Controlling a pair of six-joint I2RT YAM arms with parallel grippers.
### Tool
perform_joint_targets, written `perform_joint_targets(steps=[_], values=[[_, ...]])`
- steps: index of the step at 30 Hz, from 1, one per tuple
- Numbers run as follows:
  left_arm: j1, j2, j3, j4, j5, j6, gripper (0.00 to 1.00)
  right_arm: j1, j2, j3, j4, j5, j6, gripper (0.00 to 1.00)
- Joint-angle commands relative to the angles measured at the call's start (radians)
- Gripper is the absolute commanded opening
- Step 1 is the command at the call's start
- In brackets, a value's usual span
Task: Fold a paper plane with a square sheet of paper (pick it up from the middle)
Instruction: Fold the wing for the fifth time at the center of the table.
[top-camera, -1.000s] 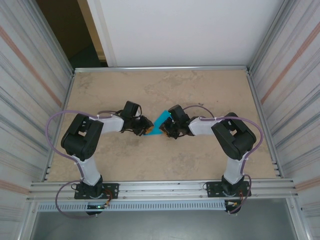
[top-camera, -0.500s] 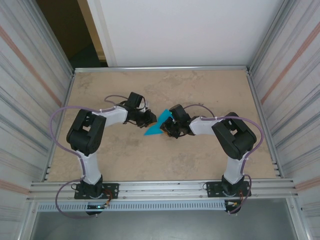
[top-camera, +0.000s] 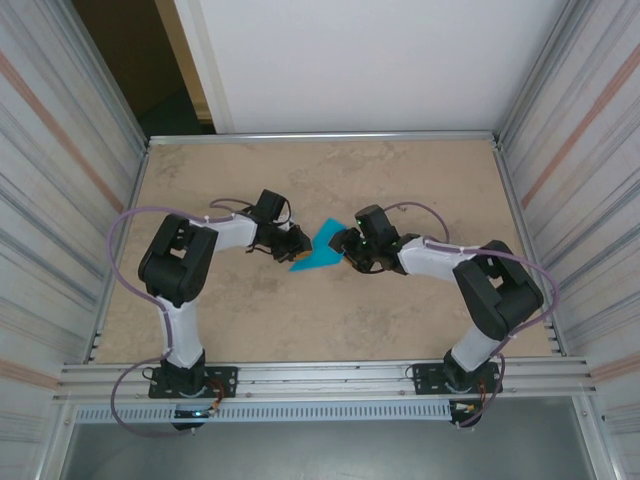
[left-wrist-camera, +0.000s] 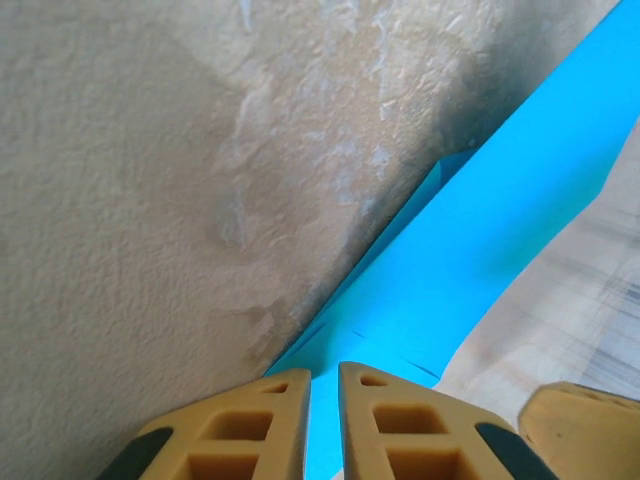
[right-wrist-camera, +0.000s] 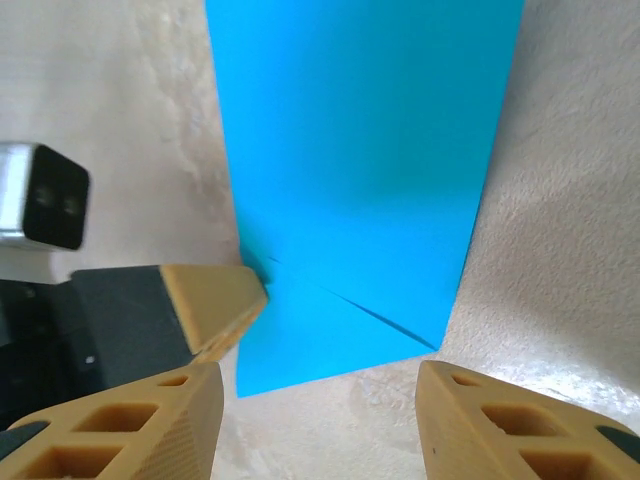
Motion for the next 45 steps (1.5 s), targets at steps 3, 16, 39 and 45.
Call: perform_joint_targets(steps=[3,16,39,45], values=[[0.026,-0.003,-0.061,-0.016,-0.018,-0.113,0.16,0.009,0.019,-0.055,0.025,-0.004,0.056,0.51],[0.064,-0.016,-0.149,0.123,0.078,-0.251,0.16,-0.001,0.097,0.004,0.038,-0.044,0.057,0.39],[0.069,-0.023,-0.138,0.106,0.067,-0.229,0.16,-0.003,0.181,-0.026,0.302,-0.104,0.129,0.27],[0.070,-0.041,-0.135,0.097,0.061,-0.219,0.17,0.002,0.173,-0.031,0.291,-0.077,0.119,0.20]])
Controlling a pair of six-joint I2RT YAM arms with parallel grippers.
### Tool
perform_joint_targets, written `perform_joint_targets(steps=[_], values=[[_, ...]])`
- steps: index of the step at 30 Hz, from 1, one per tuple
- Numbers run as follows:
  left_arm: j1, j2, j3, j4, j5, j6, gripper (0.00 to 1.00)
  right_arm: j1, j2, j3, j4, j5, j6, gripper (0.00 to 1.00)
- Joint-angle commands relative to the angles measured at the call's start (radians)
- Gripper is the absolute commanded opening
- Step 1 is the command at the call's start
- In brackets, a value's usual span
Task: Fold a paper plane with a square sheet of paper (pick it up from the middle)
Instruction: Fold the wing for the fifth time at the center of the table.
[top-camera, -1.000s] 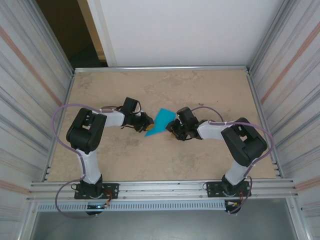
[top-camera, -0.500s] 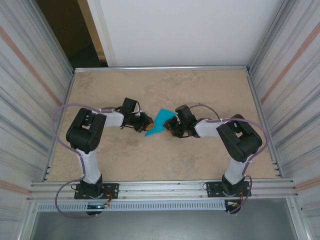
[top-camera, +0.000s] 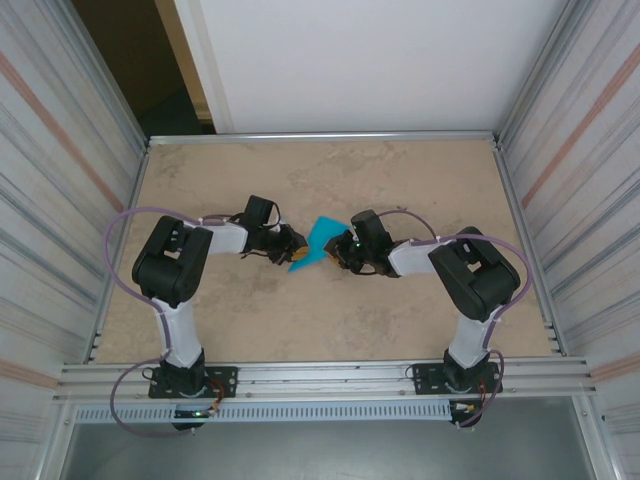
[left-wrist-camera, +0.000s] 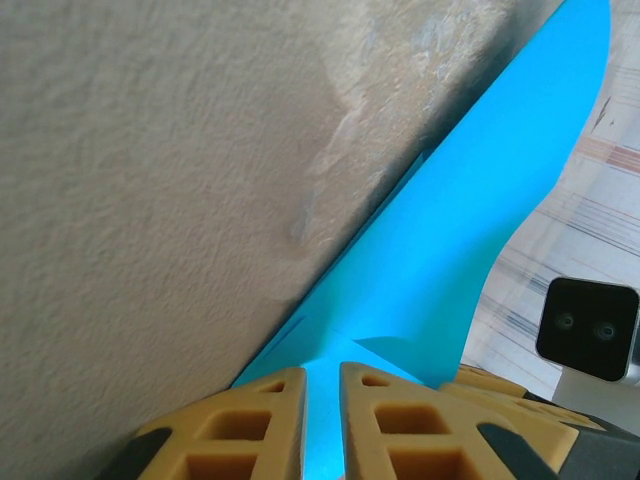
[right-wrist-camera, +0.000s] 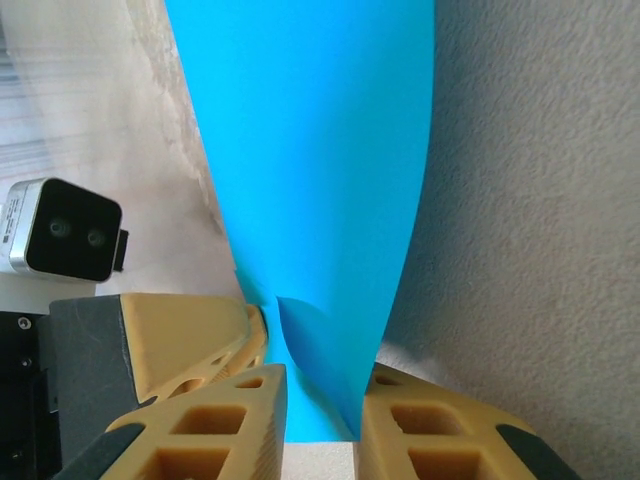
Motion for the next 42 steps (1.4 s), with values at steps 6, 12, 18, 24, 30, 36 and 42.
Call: perform_joint_targets(steps=[6,12,18,24,30,36,42], values=[[0.012,-0.077,0.006,-0.138,-0.065,0.101,0.24,-0.006,-0.051,-0.023,-0.034,0.069,-0.009,0.09],[-0.007,-0.164,0.029,-0.165,-0.069,0.295,0.35,-0.034,-0.149,-0.028,-0.126,0.092,-0.053,0.04],[-0.038,-0.214,0.028,-0.179,-0.105,0.419,0.37,-0.067,-0.210,-0.046,-0.166,0.085,-0.063,0.02],[-0.128,-0.275,0.039,-0.181,-0.215,0.604,0.42,-0.082,-0.242,-0.041,-0.203,0.074,-0.056,0.02],[-0.250,-0.287,0.049,-0.187,-0.422,0.856,0.52,-0.101,-0.242,-0.038,-0.206,0.029,-0.018,0.02],[-0.334,-0.268,0.027,-0.127,-0.579,1.061,0.55,-0.121,-0.246,-0.036,-0.200,-0.019,0.022,0.02],[-0.422,-0.226,0.003,-0.040,-0.747,1.246,0.56,-0.139,-0.247,-0.036,-0.194,-0.062,0.056,0.02]])
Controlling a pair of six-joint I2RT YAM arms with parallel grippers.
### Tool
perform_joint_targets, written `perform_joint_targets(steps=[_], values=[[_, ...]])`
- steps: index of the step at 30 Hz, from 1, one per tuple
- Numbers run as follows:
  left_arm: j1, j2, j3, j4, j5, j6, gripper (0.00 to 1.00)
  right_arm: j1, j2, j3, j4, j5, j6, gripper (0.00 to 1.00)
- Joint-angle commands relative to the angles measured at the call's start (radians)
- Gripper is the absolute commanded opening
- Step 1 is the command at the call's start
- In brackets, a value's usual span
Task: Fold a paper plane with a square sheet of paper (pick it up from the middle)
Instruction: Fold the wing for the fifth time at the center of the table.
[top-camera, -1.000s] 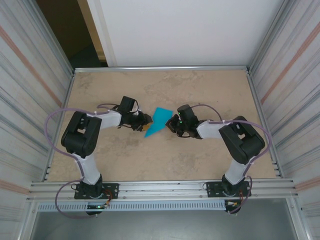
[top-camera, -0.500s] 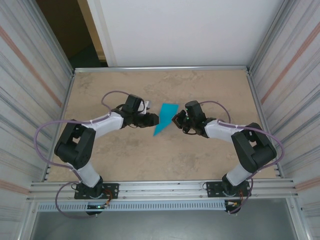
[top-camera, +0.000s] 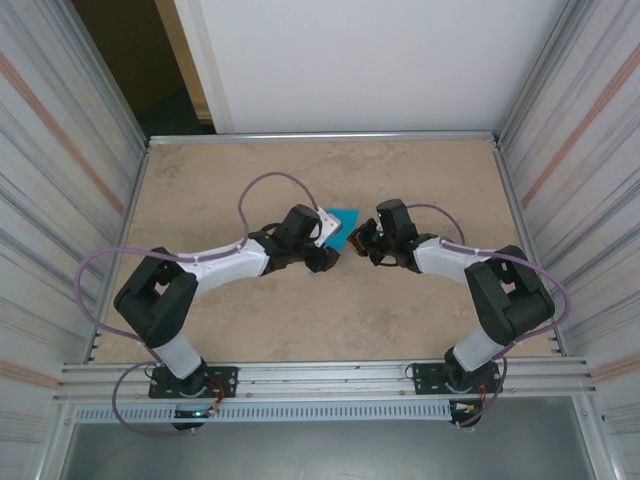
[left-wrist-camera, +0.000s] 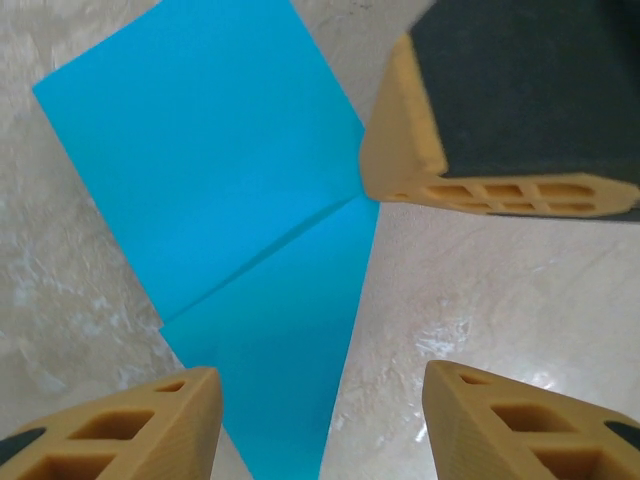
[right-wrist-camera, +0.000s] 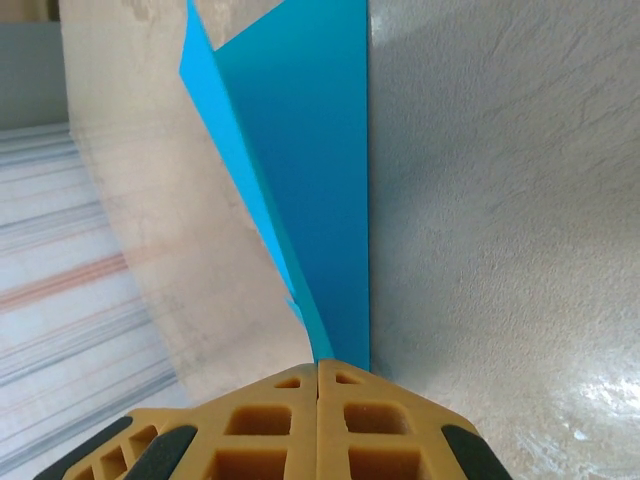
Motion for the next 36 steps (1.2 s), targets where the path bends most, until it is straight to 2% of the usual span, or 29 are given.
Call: perform_joint_targets(steps=[1,11,17,31,36], values=[[-0.034,0.034,-0.022,0.078,-0.132,0.173,0.56,-0.009,-0.026,-0.004,-0.005,-0.043,0.044,0.02],[-0.047,0.059,-0.113,0.259,-0.164,0.228,0.56,-0.033,-0.026,-0.024,0.029,-0.078,0.094,0.02],[-0.047,0.087,-0.136,0.293,-0.126,0.278,0.53,-0.039,-0.020,-0.027,0.044,-0.089,0.117,0.02],[-0.047,0.105,-0.149,0.342,-0.149,0.289,0.34,-0.030,-0.007,-0.025,0.041,-0.097,0.125,0.03],[-0.045,0.103,-0.151,0.337,-0.129,0.290,0.23,-0.030,-0.007,-0.025,0.042,-0.099,0.127,0.07]])
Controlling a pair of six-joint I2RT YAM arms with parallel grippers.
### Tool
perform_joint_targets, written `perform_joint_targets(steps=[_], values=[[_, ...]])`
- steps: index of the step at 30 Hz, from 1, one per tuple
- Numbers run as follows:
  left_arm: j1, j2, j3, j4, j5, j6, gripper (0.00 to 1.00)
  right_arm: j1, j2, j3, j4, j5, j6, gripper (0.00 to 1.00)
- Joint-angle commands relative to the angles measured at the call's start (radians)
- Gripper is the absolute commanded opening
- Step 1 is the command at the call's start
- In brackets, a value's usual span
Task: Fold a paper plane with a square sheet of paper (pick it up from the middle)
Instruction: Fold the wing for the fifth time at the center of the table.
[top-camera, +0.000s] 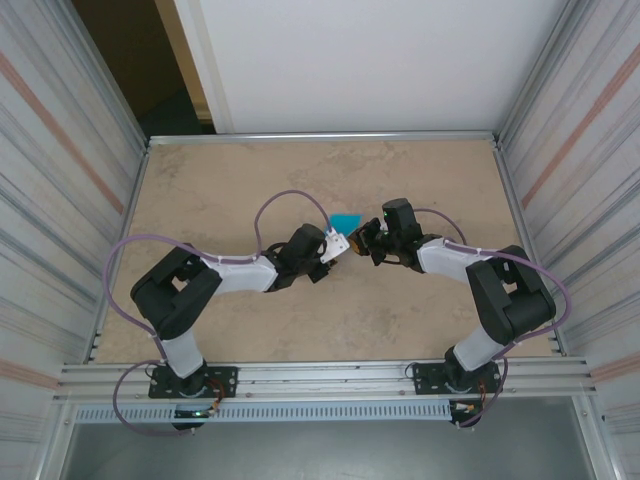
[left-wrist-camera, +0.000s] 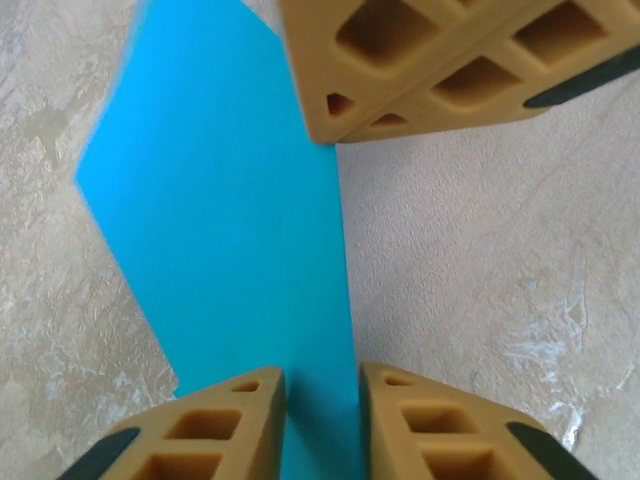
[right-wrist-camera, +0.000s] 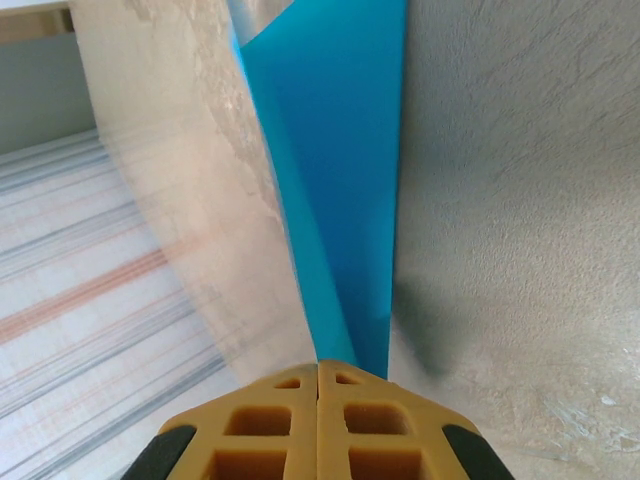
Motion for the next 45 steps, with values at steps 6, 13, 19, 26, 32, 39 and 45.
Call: perform_joint_targets(steps=[6,13,19,26,32,39,45], values=[[0.037,-0.001,-0.031,0.026,0.075,-0.023,0.11,-0.016,-0.019,0.014,-0.054,-0.024,-0.014,0.38],[0.053,-0.006,-0.023,-0.008,0.139,-0.049,0.04,-0.066,-0.099,0.038,-0.218,0.028,-0.146,0.65],[0.062,0.020,0.019,-0.074,0.196,-0.087,0.00,-0.104,-0.156,0.005,-0.287,0.095,-0.211,0.68],[0.080,0.074,0.136,-0.244,0.263,-0.189,0.00,-0.110,-0.204,-0.055,-0.250,0.141,-0.328,0.68],[0.107,0.111,0.226,-0.364,0.378,-0.292,0.00,-0.109,-0.213,-0.087,-0.217,0.144,-0.442,0.70],[0.165,0.133,0.261,-0.388,0.555,-0.431,0.00,-0.097,-0.178,-0.116,-0.147,0.109,-0.516,0.70],[0.186,0.158,0.282,-0.399,0.630,-0.510,0.00,-0.064,-0.123,-0.079,-0.138,0.094,-0.556,0.70]])
